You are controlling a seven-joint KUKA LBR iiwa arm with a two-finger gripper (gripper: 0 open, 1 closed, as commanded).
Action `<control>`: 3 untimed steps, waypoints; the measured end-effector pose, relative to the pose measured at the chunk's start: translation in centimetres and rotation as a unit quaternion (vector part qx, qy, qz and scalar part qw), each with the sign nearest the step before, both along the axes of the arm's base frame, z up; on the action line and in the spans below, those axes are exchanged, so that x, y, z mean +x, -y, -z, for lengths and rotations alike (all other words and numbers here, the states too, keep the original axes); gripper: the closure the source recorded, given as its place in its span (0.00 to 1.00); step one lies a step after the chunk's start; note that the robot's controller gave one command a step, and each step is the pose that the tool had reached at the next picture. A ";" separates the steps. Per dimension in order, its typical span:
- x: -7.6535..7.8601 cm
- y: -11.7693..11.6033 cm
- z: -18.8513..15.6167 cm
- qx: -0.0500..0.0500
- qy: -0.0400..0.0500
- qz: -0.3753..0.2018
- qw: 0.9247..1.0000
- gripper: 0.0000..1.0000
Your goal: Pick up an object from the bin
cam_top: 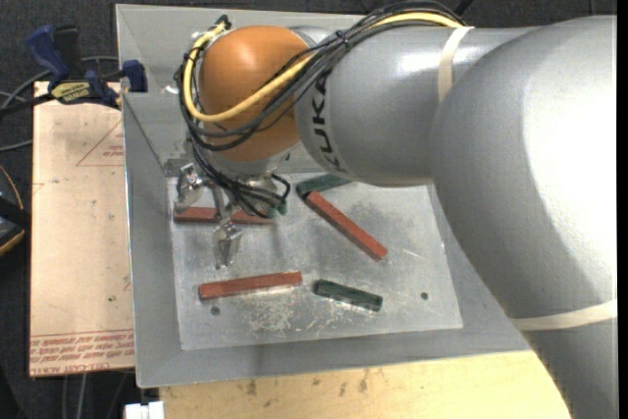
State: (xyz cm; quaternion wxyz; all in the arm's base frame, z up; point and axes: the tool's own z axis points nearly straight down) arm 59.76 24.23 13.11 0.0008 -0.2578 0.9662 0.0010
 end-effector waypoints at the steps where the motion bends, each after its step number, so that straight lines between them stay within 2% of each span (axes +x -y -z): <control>1: 5.3 1.5 5.3 0.003 0.007 -0.027 1.000 1.00; 2: 5.3 1.5 5.3 0.003 0.007 -0.027 1.000 1.00; 3: 5.3 -0.4 -9.6 0.001 0.002 -0.003 1.000 1.00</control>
Offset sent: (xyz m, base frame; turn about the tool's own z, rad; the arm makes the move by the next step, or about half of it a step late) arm 0.0000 0.0000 0.0000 0.0000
